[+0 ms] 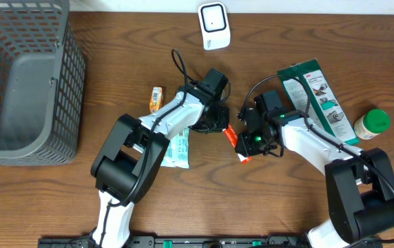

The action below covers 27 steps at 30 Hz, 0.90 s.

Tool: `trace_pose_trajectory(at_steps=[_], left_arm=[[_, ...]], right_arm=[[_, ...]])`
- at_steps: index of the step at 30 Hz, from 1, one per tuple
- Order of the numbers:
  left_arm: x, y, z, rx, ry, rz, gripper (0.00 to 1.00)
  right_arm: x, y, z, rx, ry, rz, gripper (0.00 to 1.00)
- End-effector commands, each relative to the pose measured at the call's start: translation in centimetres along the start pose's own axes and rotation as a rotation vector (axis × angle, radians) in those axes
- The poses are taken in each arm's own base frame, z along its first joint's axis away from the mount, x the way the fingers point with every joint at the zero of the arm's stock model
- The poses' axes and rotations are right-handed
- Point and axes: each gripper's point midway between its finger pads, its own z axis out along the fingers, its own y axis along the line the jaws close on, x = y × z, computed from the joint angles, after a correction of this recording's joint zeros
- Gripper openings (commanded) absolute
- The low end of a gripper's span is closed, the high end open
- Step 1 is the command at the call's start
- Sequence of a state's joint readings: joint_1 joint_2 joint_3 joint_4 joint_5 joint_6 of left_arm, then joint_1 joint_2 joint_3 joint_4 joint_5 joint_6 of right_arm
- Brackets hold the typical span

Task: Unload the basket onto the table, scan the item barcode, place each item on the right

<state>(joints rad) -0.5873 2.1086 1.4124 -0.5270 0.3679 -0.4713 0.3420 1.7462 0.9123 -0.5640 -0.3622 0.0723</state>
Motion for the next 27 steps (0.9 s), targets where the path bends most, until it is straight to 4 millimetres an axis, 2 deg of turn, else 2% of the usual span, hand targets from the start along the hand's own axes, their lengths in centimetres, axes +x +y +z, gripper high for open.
trace_pose_trajectory(at_steps=[1, 10, 15, 17, 20, 22, 25, 26, 27], left_arm=[[1.0, 1.8, 2.3, -0.054, 0.049, -0.017, 0.07], [0.8, 1.6, 2.3, -0.048, 0.040, -0.014, 0.07], [0.8, 1.6, 2.3, -0.048, 0.040, -0.013, 0.07], [0.8, 1.6, 2.3, -0.048, 0.040, -0.013, 0.07], [0.8, 1.6, 2.3, -0.048, 0.040, -0.013, 0.07], [0.8, 1.6, 2.3, -0.048, 0.040, -0.012, 0.08], [0.3, 1.5, 1.5, -0.039, 0.022, -0.011, 0.07], [0.1, 1.3, 1.0, -0.033, 0.010, -0.011, 0.07], [-0.8, 0.9, -0.6, -0.015, -0.028, -0.011, 0.07]], right_arm=[[2.5, -1.0, 1.5, 0.079, 0.076, 0.000, 0.32], [3.5, 0.2, 2.5, 0.105, 0.095, -0.064, 0.29], [3.8, -0.9, 2.7, 0.189, 0.091, -0.046, 0.29], [3.8, -1.1, 2.7, 0.197, 0.088, -0.047, 0.23], [3.6, -1.0, 2.7, 0.196, 0.081, -0.049, 0.06], [3.3, -1.5, 2.6, 0.220, 0.069, -0.050, 0.01], [2.5, -2.4, 1.9, 0.284, 0.048, -0.054, 0.01], [2.2, -2.5, 1.6, 0.302, 0.042, -0.056, 0.01], [1.5, -2.8, 0.9, 0.337, 0.024, -0.059, 0.01]])
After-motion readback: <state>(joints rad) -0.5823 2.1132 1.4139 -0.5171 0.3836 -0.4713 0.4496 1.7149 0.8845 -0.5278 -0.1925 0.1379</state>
